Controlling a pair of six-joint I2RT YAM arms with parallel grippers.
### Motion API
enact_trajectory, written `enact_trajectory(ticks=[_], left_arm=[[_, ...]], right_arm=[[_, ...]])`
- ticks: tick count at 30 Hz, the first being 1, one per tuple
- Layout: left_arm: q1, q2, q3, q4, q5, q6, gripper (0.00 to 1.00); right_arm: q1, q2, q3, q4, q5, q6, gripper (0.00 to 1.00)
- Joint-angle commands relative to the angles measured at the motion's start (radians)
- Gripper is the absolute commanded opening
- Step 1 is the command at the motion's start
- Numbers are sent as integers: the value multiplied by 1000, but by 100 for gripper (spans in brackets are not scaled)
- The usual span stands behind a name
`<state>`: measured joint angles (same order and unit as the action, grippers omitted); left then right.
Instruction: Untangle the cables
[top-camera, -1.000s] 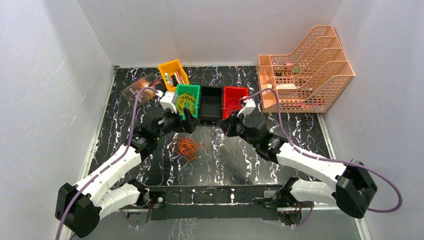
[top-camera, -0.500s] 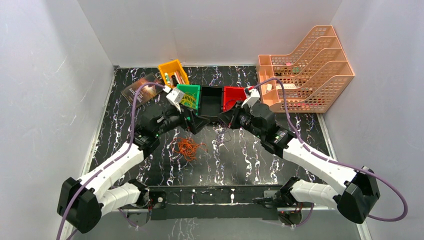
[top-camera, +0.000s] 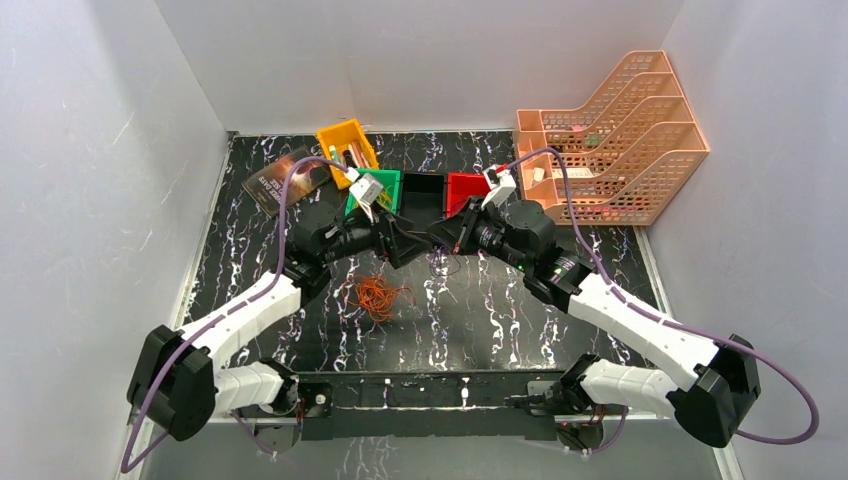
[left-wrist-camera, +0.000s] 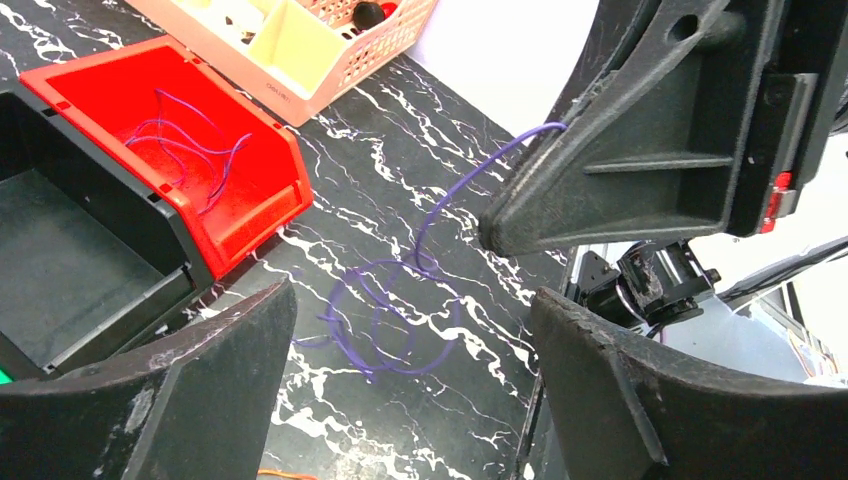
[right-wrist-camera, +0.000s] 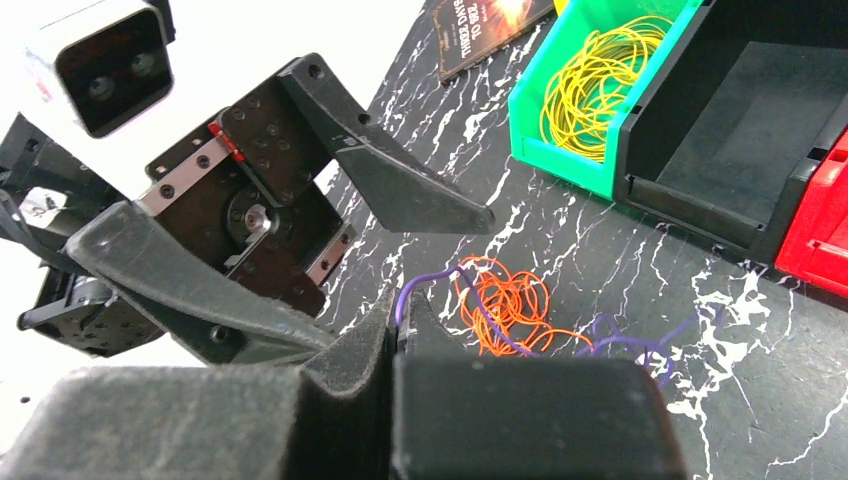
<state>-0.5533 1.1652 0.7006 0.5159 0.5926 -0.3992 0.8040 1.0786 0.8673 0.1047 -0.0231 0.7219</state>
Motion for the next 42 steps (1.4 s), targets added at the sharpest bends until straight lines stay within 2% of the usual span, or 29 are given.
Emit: enact_trajectory(ticks=[1,3,8,9,12,18,19,22,23,26,36,42], left_arm=[[-3,28,62,86,50,-27,81],[-4,44,72,90,64,-30,73],[-8,73,83,110,87,-52,61],[-8,77,85,114,92,-55,56],[-8,87,87,120,99,-64,32],[-8,87,81,128,82,-69,3],[-9,87,82,126,78,-70,0],[-9,90,87,115,69,-77,0],[-8,93,93,110,70,-78,0],[-10,108,105,76,68,-75,0],[-10,119,114,54,48,-96,0],[-10,120,109,55,56,-101,0]], right_arm=[[-6,-23,58,46,-34,17,0],[-8,-20,61,48,-37,19,0],[-8,-19,57,55,-42,29,0],[-8,-19,56,57,-41,32,0],[-8,-21,54,58,-39,33,0],[-8,-27,59,35,-6,8,0],[-8,-32,57,28,12,5,2],[-8,-47,46,10,76,5,34],[-8,-50,42,9,98,5,42],[-8,-47,37,23,133,5,52],[-8,38,40,105,75,5,56],[-8,76,39,138,61,8,49]])
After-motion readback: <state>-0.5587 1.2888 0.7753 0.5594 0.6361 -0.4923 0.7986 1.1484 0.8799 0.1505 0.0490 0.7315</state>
